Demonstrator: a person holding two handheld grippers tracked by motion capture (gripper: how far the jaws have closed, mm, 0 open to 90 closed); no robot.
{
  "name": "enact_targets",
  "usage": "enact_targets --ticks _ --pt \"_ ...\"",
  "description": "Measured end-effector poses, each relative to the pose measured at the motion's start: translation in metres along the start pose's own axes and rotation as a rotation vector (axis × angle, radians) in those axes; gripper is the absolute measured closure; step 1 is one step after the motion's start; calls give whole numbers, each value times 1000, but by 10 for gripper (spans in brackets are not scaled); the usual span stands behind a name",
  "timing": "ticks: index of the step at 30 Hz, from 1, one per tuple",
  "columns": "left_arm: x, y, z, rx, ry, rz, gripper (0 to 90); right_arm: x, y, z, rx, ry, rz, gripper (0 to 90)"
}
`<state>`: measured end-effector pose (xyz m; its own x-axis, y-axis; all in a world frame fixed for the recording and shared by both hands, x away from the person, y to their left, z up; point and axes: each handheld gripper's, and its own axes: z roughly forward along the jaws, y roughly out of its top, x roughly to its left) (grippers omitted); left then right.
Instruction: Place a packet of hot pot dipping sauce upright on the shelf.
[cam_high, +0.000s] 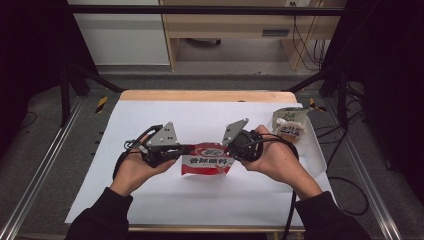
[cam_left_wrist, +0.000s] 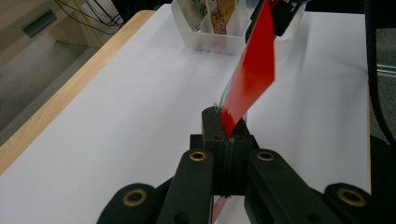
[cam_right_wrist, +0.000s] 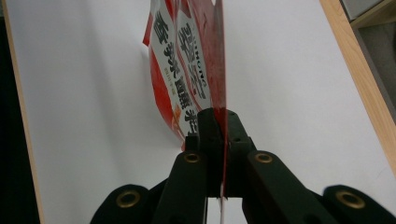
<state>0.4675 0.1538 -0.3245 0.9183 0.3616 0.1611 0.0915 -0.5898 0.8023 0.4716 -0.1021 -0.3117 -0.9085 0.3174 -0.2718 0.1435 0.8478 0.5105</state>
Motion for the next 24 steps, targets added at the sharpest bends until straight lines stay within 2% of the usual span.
enact_targets --ticks 3,6,11,13,18,24 --pt "0 0 -2 -10 8 -5 882 -3 4 -6 3 -9 4 899" --pt "-1 -1 -3 -44 26 -21 789 -7 9 -13 14 -16 1 900" --pt "-1 -3 -2 -50 46 -22 612 -14 12 -21 46 -34 -12 900" --pt "-1 -5 -1 -62 52 -35 563 -16 12 -24 56 -35 -9 900" --pt "-4 -11 2 -60 71 -33 436 -22 10 -29 68 -42 9 900" --pt "-9 -26 5 -31 101 -45 327 -29 4 -32 69 -45 42 900"
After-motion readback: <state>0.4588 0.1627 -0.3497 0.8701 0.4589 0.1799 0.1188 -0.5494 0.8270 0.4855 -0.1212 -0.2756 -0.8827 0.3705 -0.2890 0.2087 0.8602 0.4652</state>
